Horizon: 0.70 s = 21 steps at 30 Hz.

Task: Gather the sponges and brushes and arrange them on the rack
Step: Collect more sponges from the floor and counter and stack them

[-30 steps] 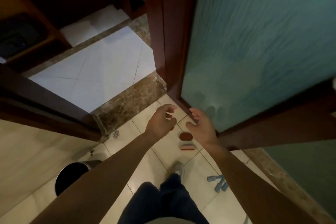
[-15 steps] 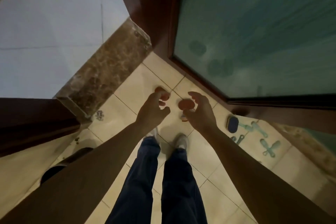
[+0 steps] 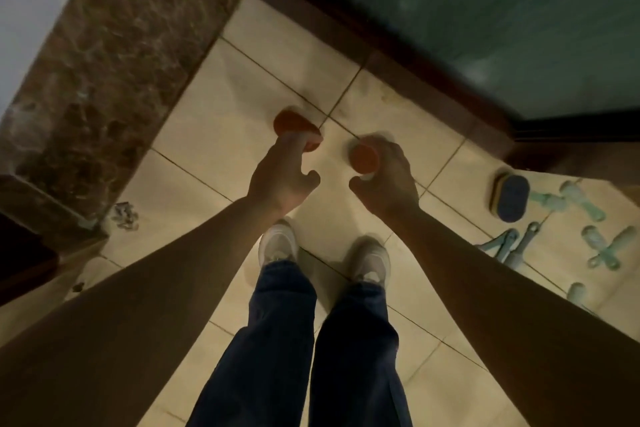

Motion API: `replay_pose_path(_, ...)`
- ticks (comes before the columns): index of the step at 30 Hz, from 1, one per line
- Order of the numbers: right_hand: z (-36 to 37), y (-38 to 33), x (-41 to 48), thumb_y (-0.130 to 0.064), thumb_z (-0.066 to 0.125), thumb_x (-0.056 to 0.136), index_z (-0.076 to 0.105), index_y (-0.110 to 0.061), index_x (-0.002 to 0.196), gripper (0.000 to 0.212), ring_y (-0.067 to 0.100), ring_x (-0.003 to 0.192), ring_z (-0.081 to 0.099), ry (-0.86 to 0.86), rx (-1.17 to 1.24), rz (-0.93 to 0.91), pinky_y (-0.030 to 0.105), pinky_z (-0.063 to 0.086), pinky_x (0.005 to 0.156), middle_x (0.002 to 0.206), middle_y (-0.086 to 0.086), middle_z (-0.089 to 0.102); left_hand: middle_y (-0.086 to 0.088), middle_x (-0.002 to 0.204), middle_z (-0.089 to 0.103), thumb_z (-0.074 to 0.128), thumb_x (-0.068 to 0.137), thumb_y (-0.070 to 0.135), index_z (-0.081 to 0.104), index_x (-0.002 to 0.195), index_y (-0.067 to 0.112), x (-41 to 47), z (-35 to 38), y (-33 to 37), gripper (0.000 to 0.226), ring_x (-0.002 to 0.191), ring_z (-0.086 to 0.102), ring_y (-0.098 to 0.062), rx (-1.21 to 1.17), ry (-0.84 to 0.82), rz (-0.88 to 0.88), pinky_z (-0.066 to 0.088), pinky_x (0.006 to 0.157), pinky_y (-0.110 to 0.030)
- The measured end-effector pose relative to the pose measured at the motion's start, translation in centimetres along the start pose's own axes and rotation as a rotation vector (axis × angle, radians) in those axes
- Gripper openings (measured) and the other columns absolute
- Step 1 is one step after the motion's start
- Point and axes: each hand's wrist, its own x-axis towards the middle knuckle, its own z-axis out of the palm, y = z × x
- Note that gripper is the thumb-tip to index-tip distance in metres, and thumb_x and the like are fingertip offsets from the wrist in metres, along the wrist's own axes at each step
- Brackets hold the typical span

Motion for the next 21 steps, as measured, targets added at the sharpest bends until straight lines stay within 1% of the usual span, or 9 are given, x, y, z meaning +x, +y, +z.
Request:
replay_pose_path(3, 2.9, 2.6, 2.9, -0.013, 0.074, 0.075, 0.047, -0.025, 0.131, 0.063, 0.02, 0.119, 0.047, -0.014, -0.049, -0.016, 0.043, 0.051, 0.095, 0.133, 0.0, 0.047, 0.0, 0.133, 0.047, 0.069, 0.084, 0.016, 0.046, 0.132, 0.024, 2.8, 3.1, -2.6, 0.053, 0.115, 0.052, -0.015, 0.044, -0.014, 0.037, 0.04, 0.081, -0.022)
replay_pose_path(6, 5.1, 4.9, 5.6, -0.014, 0.073, 0.078, 0.043, -0.026, 0.136, 0.066, 0.024, 0.122, 0.042, -0.061, -0.13, -0.022, 0.047, 0.052, 0.092, 0.138, 0.003, 0.041, -0.001, 0.133, 0.047, 0.07, 0.083, 0.015, 0.048, 0.131, 0.022, 5.6, 5.9, -5.0, 0.053, 0.117, 0.051, -0.016, 0.147, 0.003, 0.095, 0.041, 0.081, -0.022)
replay_pose_path(8, 6.4, 6.3, 7.1, -0.016, 0.072, 0.078, 0.044, -0.028, 0.134, 0.064, 0.026, 0.125, 0.039, -0.089, -0.221, -0.036, 0.047, 0.045, 0.101, 0.137, 0.003, 0.041, -0.002, 0.134, 0.046, 0.071, 0.08, 0.013, 0.05, 0.13, 0.02, 7.3, 7.3, -6.6, 0.055, 0.12, 0.048, -0.019, 0.23, 0.03, 0.127, 0.044, 0.087, -0.026)
replay_pose_path(9, 7.0, 7.0, 7.8, -0.017, 0.072, 0.077, 0.044, -0.029, 0.133, 0.063, 0.027, 0.127, 0.038, -0.091, -0.273, -0.047, 0.048, 0.039, 0.106, 0.137, 0.004, 0.041, -0.003, 0.135, 0.045, 0.071, 0.078, 0.012, 0.05, 0.13, 0.019, 8.2, 7.9, -7.3, 0.056, 0.124, 0.045, -0.022, 0.285, 0.04, 0.14, 0.045, 0.093, -0.03)
replay_pose_path(12, 8.5, 8.9, 9.8, -0.023, 0.073, 0.074, 0.041, -0.031, 0.135, 0.069, 0.032, 0.138, 0.025, -0.11, -0.426, -0.059, 0.055, 0.022, 0.114, 0.144, 0.003, 0.036, -0.008, 0.144, 0.037, 0.07, 0.073, 0.009, 0.049, 0.133, 0.019, 10.3, 9.2, -9.0, 0.064, 0.138, 0.029, -0.032, 0.487, 0.067, 0.171, 0.033, 0.11, -0.047)
replay_pose_path(15, 9.3, 10.6, 11.5, -0.025, 0.074, 0.072, 0.035, -0.032, 0.141, 0.08, 0.032, 0.145, 0.009, -0.116, -0.58, -0.077, 0.061, 0.01, 0.115, 0.151, 0.004, 0.025, -0.015, 0.153, 0.025, 0.067, 0.072, 0.006, 0.037, 0.144, 0.02, 11.9, 10.0, -10.3, 0.079, 0.144, 0.014, -0.04, 0.655, 0.067, 0.192, 0.018, 0.115, -0.059)
replay_pose_path(18, 9.7, 12.0, 12.4, -0.02, 0.072, 0.071, 0.03, -0.03, 0.143, 0.084, 0.035, 0.145, 0.006, -0.156, -0.695, -0.124, 0.07, 0.01, 0.111, 0.151, 0.008, 0.019, -0.015, 0.158, 0.011, 0.069, 0.074, 0.011, 0.018, 0.152, 0.026, 12.8, 10.4, -10.9, 0.094, 0.147, 0.002, -0.039, 0.738, 0.064, 0.154, 0.006, 0.118, -0.058)
replay_pose_path(20, 10.3, 12.8, 12.6, -0.023, 0.071, 0.071, 0.027, -0.029, 0.144, 0.085, 0.035, 0.143, 0.01, -0.165, -0.795, -0.155, 0.073, 0.01, 0.109, 0.15, 0.009, 0.018, -0.015, 0.159, 0.008, 0.072, 0.075, 0.013, 0.015, 0.153, 0.026, 13.2, 10.7, -11.2, 0.098, 0.147, -0.001, -0.038, 0.745, 0.07, 0.138, 0.006, 0.118, -0.057)
replay_pose_path(21, 10.5, 13.0, 12.6, -0.027, 0.071, 0.072, 0.025, -0.029, 0.145, 0.086, 0.035, 0.141, 0.013, -0.158, -0.834, -0.168, 0.073, 0.011, 0.108, 0.149, 0.009, 0.019, -0.015, 0.159, 0.01, 0.072, 0.074, 0.012, 0.017, 0.153, 0.025, 13.3, 10.9, -11.3, 0.097, 0.147, 0.001, -0.038, 0.741, 0.083, 0.14, 0.009, 0.118, -0.056)
